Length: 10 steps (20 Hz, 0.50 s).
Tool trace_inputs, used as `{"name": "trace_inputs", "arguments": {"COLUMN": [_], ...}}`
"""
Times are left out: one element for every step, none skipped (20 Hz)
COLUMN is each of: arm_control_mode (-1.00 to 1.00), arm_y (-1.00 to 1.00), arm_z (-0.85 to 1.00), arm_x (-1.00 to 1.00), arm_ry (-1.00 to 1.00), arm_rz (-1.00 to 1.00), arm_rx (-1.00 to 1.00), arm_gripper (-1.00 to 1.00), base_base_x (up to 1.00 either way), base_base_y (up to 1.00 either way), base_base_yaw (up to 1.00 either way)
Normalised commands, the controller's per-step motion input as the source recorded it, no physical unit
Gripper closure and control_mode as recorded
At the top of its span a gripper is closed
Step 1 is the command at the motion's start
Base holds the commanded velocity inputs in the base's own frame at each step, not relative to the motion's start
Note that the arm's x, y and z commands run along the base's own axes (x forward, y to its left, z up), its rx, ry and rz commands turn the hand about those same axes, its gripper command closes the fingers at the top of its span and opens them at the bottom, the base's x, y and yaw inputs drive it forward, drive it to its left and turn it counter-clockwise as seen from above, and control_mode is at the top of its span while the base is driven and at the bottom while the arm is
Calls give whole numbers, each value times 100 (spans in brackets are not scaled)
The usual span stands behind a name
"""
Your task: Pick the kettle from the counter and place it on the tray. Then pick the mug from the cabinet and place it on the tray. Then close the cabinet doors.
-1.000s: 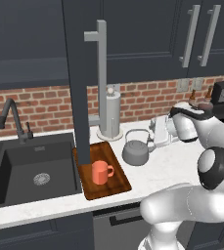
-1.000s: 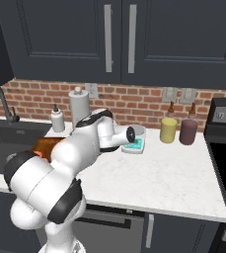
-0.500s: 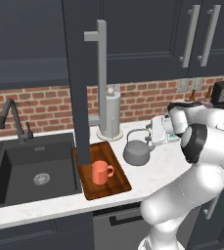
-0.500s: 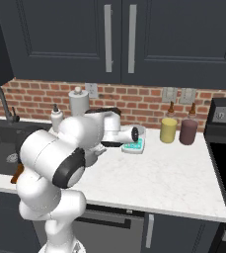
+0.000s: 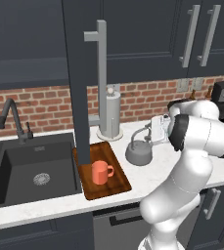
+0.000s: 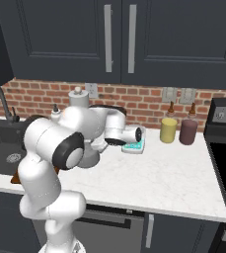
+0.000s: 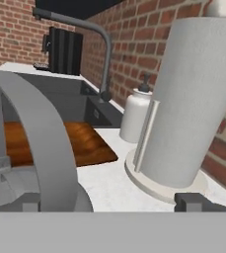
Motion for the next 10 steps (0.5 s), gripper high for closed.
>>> {"name": "trace_inputs", "arguments": {"arm_control_mode": [-100,-100,-100,-100,-100,-100,-100,-100,-100,-100], "arm_y": [17,15,16,15,18,18,18,21,28,29], "arm_z": [-11,-9,-10,-7,-4,-4,-4,-7,-2,-3], "arm_x": [0,-1,-8,-10,-9,-12,-11,-14,-9,-8], "arm_ry": [0,0,0,0,0,0,0,0,0,0], "arm_rz": [0,0,0,0,0,0,0,0,0,0], "arm_rx": [0,0,0,0,0,0,0,0,0,0], "arm_gripper": [-100,-100,-100,-100,-100,-100,-100,100,100,100], "base_base_x": [0,0,0,0,0,0,0,0,0,0], "base_base_y": [0,0,0,0,0,0,0,0,0,0], "base_base_yaw": [0,0,0,0,0,0,0,0,0,0]}}
